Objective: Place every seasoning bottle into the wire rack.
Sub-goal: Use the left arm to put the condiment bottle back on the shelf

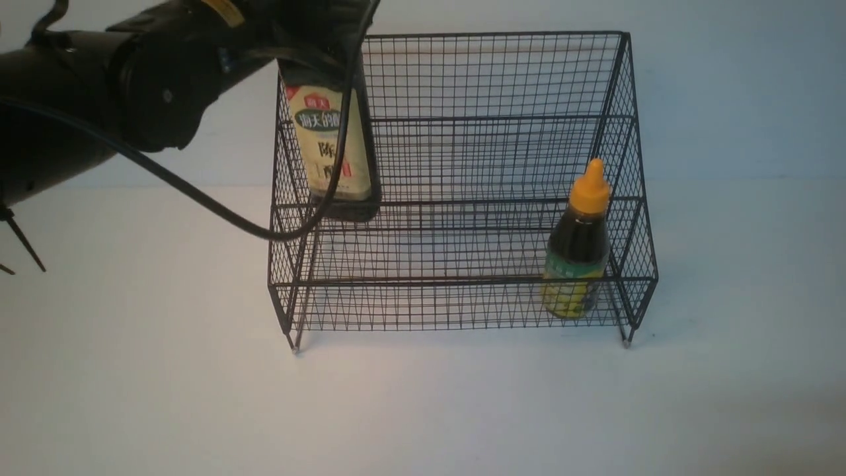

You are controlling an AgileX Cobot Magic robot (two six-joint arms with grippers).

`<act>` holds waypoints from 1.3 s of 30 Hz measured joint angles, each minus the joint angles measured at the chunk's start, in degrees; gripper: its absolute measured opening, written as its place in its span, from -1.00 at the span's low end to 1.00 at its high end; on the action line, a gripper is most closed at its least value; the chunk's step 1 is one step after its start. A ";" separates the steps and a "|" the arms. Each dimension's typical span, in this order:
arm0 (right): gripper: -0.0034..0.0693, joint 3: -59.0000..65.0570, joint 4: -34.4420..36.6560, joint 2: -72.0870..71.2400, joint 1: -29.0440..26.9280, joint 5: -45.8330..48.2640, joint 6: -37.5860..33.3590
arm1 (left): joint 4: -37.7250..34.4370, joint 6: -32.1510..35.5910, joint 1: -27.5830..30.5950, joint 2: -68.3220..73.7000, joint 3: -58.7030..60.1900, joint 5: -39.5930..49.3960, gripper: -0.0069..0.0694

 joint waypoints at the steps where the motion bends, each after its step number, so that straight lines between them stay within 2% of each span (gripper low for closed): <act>1: -0.95 0.00 0.00 0.00 0.00 0.00 0.00 | 0.00 0.24 0.00 0.04 0.00 0.72 -0.01; 12: -0.95 0.00 0.00 0.00 0.00 0.00 0.00 | 0.42 0.88 0.00 0.37 0.00 14.51 -0.01; 27: -0.95 0.00 0.00 0.00 0.00 -0.02 0.00 | 0.59 0.99 0.00 3.35 -0.46 13.35 -0.01; 30: -0.95 0.00 0.00 0.00 0.00 -0.02 0.00 | 0.55 0.93 0.00 3.54 -0.46 12.46 0.10; 31: -0.95 0.00 0.00 0.00 0.00 -0.02 0.00 | 0.50 0.93 0.00 3.49 -0.46 12.34 0.23; 33: -0.95 0.00 0.00 0.00 0.00 -0.02 0.00 | 0.53 0.93 0.00 3.34 -0.46 12.34 0.31; 35: -0.95 0.00 0.00 0.00 0.00 -0.02 0.00 | 0.53 1.32 0.00 2.35 -0.46 12.59 0.49; 39: -0.95 0.00 0.00 0.00 0.00 -0.02 0.00 | 0.53 3.00 0.00 -1.38 -0.46 14.31 0.60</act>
